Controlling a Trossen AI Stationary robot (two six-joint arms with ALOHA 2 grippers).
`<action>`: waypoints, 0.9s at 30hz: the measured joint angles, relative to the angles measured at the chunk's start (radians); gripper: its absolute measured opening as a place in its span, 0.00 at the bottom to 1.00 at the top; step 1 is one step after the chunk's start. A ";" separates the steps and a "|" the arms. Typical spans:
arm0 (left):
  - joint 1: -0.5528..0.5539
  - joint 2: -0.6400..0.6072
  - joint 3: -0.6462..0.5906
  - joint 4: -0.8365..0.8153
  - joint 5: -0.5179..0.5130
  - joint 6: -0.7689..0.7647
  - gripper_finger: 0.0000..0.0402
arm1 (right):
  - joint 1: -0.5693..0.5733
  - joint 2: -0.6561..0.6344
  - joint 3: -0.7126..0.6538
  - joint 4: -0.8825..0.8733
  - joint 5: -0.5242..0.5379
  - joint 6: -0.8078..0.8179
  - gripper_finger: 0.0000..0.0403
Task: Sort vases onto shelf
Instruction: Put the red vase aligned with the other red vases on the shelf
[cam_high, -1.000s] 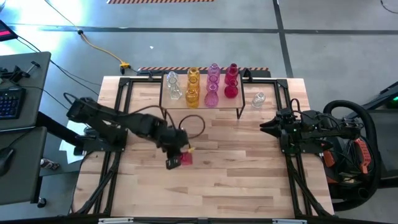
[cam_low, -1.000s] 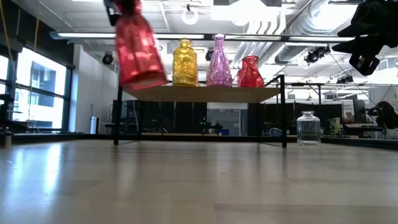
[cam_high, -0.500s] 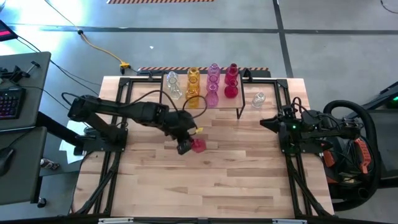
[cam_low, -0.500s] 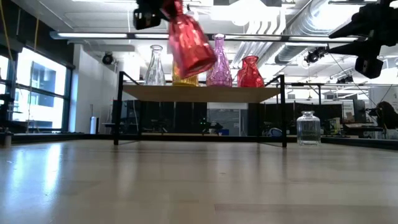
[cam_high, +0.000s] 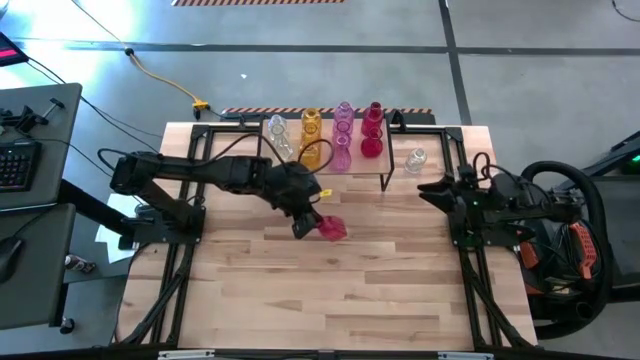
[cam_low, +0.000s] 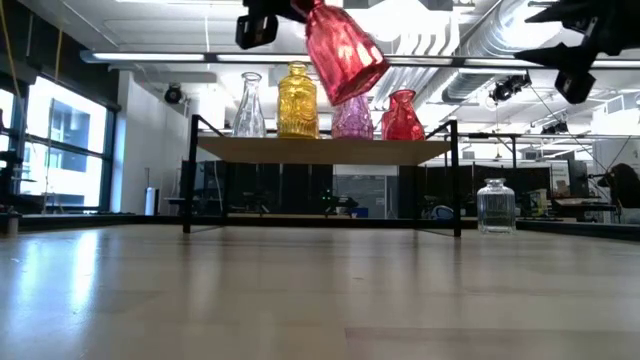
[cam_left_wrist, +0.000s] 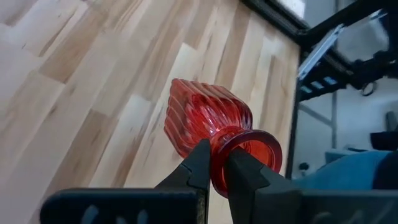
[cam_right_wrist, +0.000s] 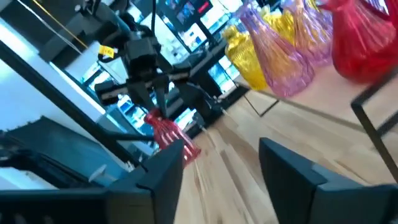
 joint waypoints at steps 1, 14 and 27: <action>0.003 0.000 0.000 0.010 0.007 0.000 0.04 | 0.000 0.016 0.000 0.025 0.002 -0.005 0.50; 0.010 0.001 0.000 0.114 0.006 -0.002 0.04 | 0.000 0.395 0.006 0.453 -0.010 -0.181 0.55; 0.011 0.004 0.000 0.167 0.038 -0.020 0.04 | -0.017 0.774 0.344 0.342 -0.168 -0.337 0.55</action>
